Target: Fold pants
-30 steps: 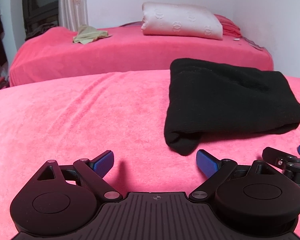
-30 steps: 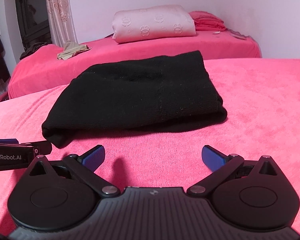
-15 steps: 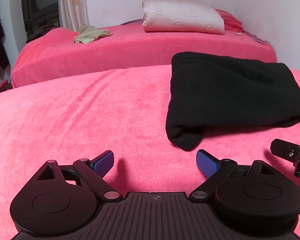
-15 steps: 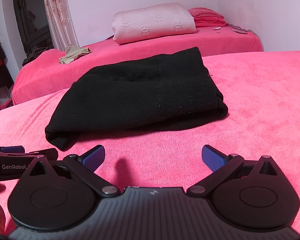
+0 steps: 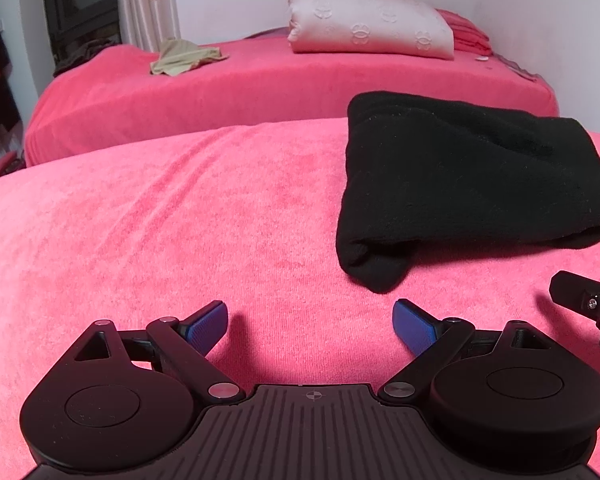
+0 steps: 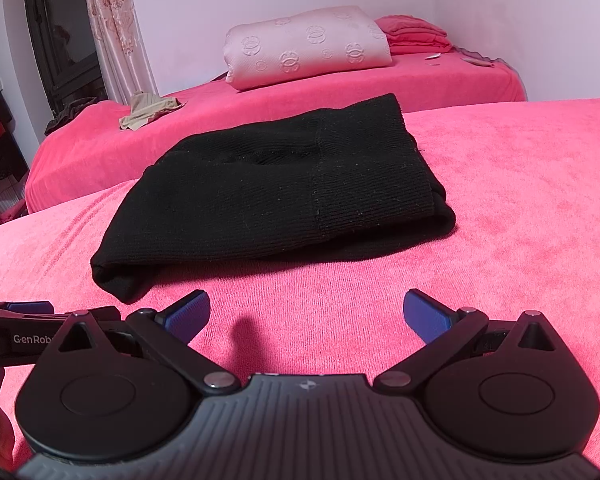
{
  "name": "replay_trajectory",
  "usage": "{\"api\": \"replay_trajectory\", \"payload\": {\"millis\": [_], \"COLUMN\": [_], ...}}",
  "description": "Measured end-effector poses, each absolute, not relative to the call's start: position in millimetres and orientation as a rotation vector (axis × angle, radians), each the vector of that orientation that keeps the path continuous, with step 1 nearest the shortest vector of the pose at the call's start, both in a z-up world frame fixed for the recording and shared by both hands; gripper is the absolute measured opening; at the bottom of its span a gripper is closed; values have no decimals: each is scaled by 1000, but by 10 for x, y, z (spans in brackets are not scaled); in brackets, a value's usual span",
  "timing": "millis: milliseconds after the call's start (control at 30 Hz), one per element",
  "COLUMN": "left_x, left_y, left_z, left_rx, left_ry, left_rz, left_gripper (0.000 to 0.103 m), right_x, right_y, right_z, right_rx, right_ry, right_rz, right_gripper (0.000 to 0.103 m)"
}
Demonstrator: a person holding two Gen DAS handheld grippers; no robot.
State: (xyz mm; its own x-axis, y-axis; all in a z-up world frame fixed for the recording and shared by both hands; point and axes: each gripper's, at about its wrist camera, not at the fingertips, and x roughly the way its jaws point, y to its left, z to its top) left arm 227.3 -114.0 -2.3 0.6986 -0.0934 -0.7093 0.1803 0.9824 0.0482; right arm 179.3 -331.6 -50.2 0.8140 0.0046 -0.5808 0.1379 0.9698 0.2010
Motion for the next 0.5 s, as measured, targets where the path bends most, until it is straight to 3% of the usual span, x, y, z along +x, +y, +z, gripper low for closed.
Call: {"api": "replay_trajectory", "payload": {"millis": [500], "left_x": [2292], "left_y": [-1150], "left_z": [-50], "left_rx": [123], "left_ry": [798], "left_rz": [-127], "left_gripper": [103], "right_x": [1796], "right_y": [-3325], "right_z": [-505], "right_rx": [242], "right_ry": [617], "right_rz": [-71], "right_gripper": [103]}}
